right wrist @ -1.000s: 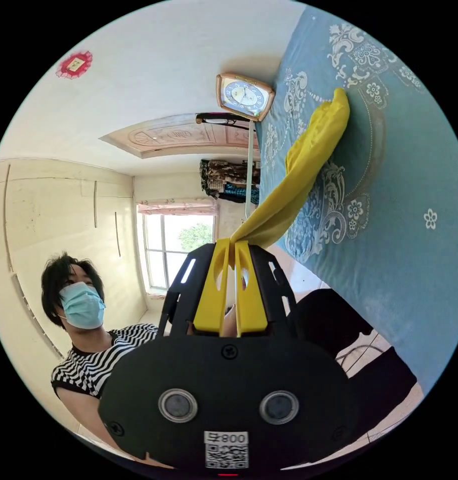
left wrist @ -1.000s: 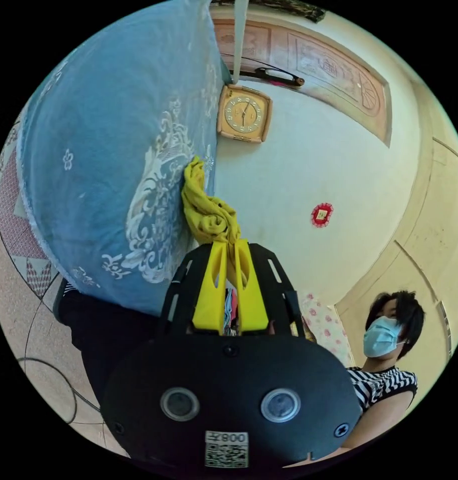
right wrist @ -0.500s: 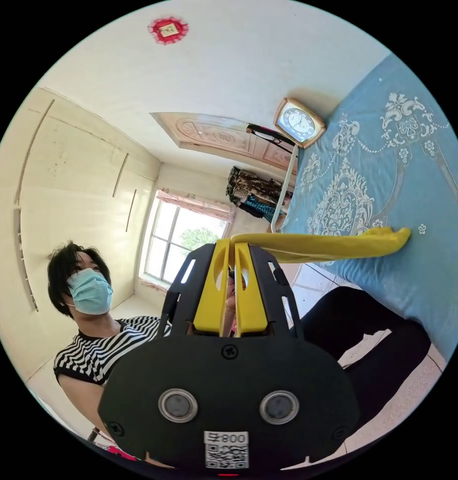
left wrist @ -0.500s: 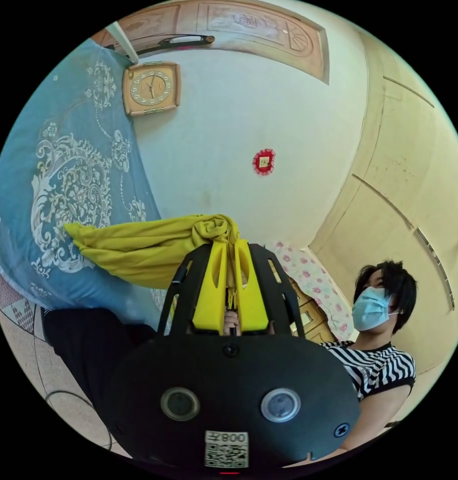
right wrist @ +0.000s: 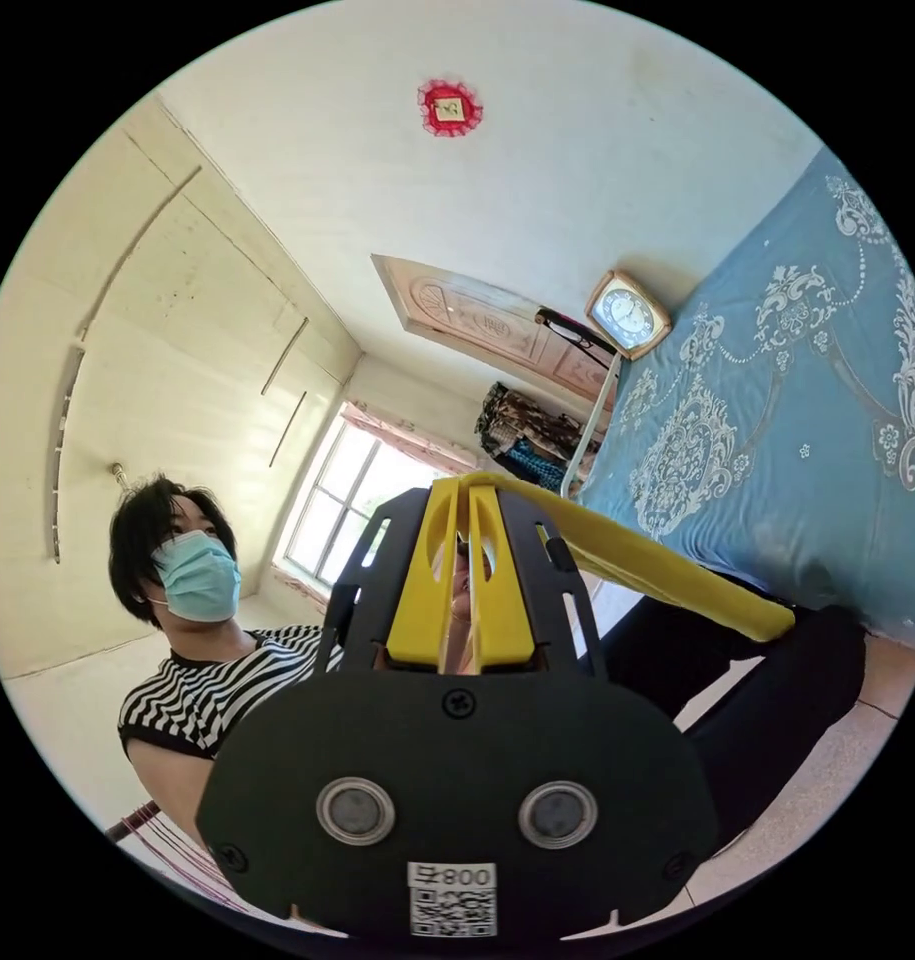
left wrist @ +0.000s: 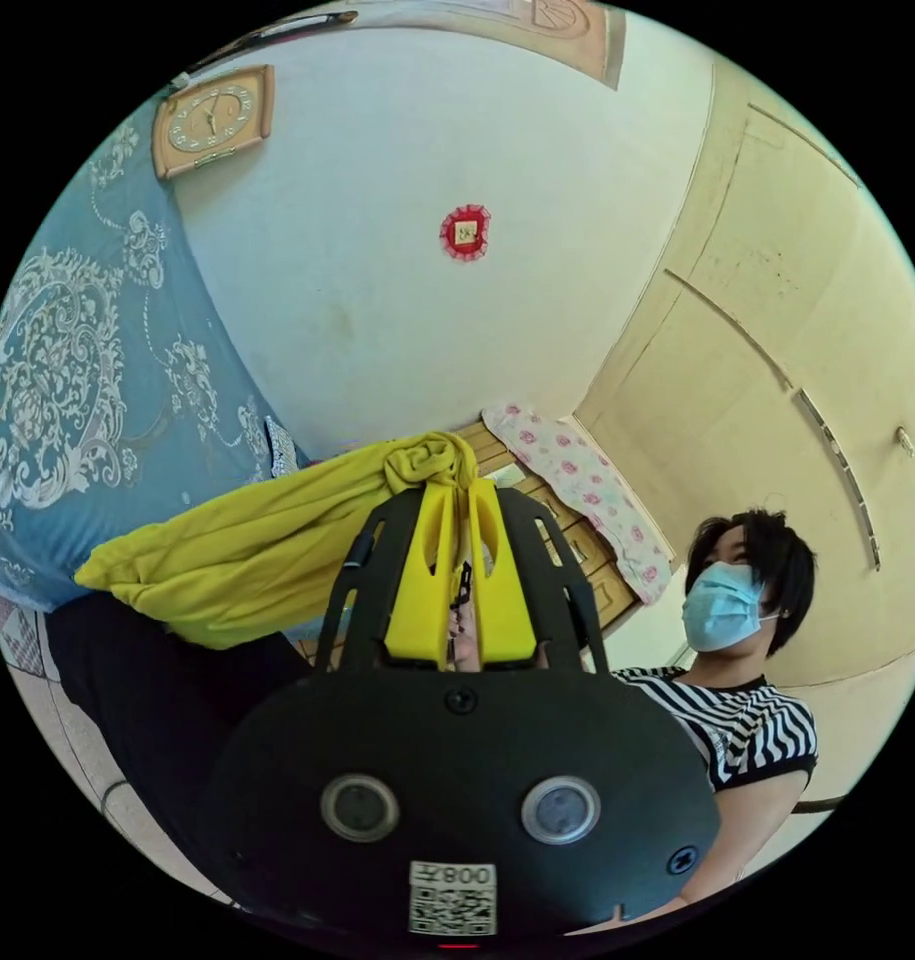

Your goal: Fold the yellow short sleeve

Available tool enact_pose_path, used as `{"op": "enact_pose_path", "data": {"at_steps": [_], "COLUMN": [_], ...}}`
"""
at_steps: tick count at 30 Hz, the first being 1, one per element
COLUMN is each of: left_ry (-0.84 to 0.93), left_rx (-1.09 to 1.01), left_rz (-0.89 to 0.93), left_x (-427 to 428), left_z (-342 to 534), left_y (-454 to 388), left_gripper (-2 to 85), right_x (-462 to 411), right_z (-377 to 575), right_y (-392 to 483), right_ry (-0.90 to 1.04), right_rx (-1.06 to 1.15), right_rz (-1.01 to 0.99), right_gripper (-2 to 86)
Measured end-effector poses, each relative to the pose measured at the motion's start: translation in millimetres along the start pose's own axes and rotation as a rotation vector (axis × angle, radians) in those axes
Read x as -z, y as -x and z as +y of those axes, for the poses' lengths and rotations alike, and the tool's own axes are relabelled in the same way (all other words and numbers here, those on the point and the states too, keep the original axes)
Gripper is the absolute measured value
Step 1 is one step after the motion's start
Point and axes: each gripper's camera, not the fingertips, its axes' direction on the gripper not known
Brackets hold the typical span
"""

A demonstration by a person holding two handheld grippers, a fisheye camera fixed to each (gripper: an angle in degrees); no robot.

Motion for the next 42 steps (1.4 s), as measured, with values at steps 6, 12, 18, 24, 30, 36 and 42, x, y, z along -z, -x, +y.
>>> {"op": "enact_pose_path", "data": {"at_steps": [6,12,18,24,30,36,42], "left_ry": [0.125,0.262,0.334,0.338,0.463,0.673,0.911], "left_rx": [0.017,0.09,0.117,-0.047,-0.195,-0.027,0.257], "left_rz": [0.04,0.022,-0.023,0.042,0.109,0.086,-0.121], "left_x": [-56,-124,-216,-329,-431,-484,-471], "left_z": [38,65,60,28,57,173,309], "left_y": [67,171,288,354,417,578,768], "left_gripper": [3.4,3.4,3.3,3.1,3.3,3.3,3.2], "right_x": [42,95,163,239,329,432,512], "right_z": [31,39,-37,-169,-228,-180,-87], "right_y": [70,112,127,194,289,275,169], "right_ry": [-0.087,-0.17,-0.191,-0.219,-0.29,-0.376,-0.407], "right_rx": [0.056,0.036,-0.006,0.121,0.256,0.085,-0.377], "right_rz": [0.064,0.182,0.265,0.293,0.453,0.628,0.696], "right_gripper": [1.1,1.1,1.1,1.1,1.2,1.2,1.4]}}
